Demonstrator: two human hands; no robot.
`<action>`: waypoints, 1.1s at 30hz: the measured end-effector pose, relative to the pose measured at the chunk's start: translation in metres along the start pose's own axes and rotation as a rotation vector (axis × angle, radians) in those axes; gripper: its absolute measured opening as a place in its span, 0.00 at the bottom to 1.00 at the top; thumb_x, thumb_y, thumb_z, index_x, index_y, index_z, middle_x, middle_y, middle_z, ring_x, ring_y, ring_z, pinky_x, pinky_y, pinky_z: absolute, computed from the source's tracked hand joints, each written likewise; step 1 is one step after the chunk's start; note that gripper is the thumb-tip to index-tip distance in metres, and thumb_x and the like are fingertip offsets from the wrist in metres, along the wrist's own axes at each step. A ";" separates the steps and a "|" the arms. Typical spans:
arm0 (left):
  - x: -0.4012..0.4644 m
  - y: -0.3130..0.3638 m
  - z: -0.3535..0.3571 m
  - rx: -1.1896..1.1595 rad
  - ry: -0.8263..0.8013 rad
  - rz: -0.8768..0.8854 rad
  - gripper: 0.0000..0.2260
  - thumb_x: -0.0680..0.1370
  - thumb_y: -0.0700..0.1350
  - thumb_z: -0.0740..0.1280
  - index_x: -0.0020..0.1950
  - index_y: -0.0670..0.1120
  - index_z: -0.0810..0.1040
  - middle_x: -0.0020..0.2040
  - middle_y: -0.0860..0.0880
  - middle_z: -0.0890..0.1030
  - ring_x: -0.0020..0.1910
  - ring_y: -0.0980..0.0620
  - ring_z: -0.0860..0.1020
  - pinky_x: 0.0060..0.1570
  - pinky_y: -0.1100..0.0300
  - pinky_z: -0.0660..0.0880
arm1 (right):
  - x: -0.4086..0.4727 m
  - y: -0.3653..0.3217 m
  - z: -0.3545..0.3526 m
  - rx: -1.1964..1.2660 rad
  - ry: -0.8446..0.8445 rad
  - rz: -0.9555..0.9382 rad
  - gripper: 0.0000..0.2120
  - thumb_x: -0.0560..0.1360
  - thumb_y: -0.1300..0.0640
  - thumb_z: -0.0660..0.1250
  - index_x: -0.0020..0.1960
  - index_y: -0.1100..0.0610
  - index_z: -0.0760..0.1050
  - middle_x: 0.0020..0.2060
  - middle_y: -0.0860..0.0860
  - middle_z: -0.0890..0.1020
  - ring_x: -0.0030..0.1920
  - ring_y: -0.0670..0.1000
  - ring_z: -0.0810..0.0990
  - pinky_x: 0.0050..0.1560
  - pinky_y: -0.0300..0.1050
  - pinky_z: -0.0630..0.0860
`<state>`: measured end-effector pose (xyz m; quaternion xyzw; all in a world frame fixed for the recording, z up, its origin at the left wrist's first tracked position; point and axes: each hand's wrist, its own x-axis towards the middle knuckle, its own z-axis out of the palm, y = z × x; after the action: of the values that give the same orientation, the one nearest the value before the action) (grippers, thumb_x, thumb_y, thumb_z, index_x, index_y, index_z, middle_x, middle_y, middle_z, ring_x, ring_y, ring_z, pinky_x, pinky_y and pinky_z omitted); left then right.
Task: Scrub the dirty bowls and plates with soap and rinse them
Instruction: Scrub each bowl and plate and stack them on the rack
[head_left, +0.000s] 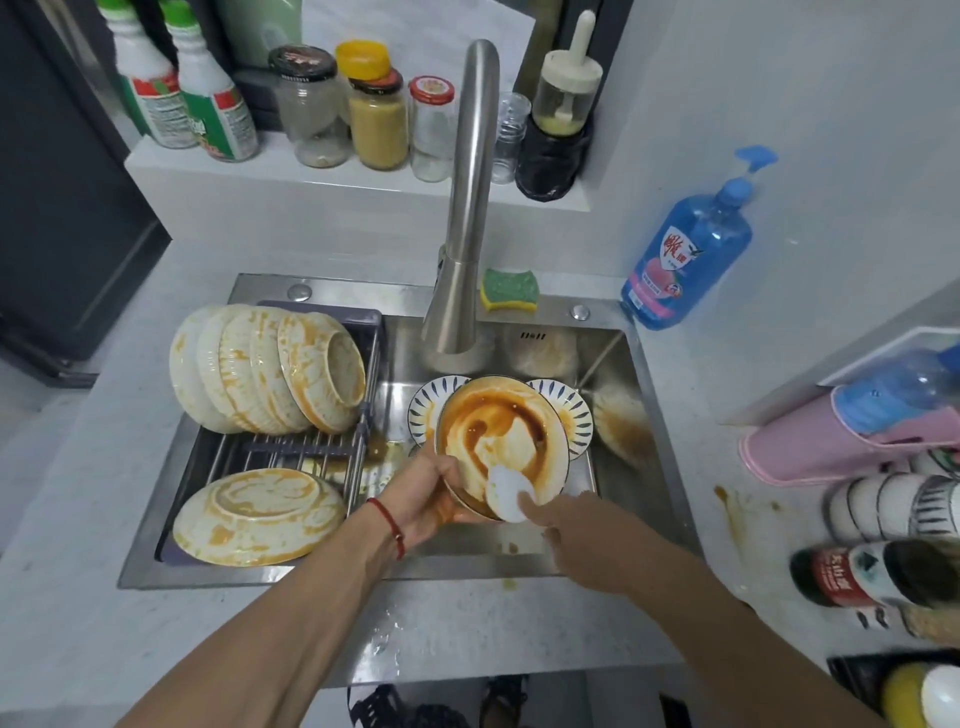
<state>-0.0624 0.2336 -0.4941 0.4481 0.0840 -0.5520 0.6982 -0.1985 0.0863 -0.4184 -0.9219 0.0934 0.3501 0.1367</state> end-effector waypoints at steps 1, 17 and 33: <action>0.000 0.000 0.002 0.044 0.038 0.013 0.31 0.65 0.26 0.56 0.66 0.43 0.74 0.60 0.36 0.82 0.56 0.31 0.82 0.49 0.24 0.78 | -0.002 0.009 0.001 -0.012 -0.021 0.037 0.27 0.86 0.56 0.53 0.83 0.46 0.50 0.70 0.53 0.71 0.62 0.54 0.74 0.60 0.50 0.76; -0.002 -0.003 0.031 0.081 0.077 0.042 0.31 0.67 0.24 0.53 0.67 0.38 0.76 0.53 0.35 0.84 0.49 0.33 0.84 0.45 0.30 0.81 | 0.050 -0.006 -0.025 0.117 0.375 0.167 0.30 0.82 0.59 0.54 0.83 0.50 0.52 0.60 0.56 0.79 0.57 0.58 0.77 0.48 0.51 0.70; -0.006 0.006 0.025 0.113 0.137 0.111 0.32 0.70 0.21 0.54 0.69 0.43 0.75 0.61 0.37 0.82 0.58 0.32 0.83 0.48 0.31 0.81 | 0.023 0.022 0.000 0.202 0.310 0.164 0.27 0.85 0.55 0.54 0.83 0.48 0.52 0.54 0.54 0.78 0.52 0.54 0.79 0.52 0.49 0.77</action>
<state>-0.0685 0.2199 -0.4726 0.5276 0.0753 -0.4841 0.6940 -0.1877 0.0634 -0.4378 -0.9356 0.2229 0.2031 0.1834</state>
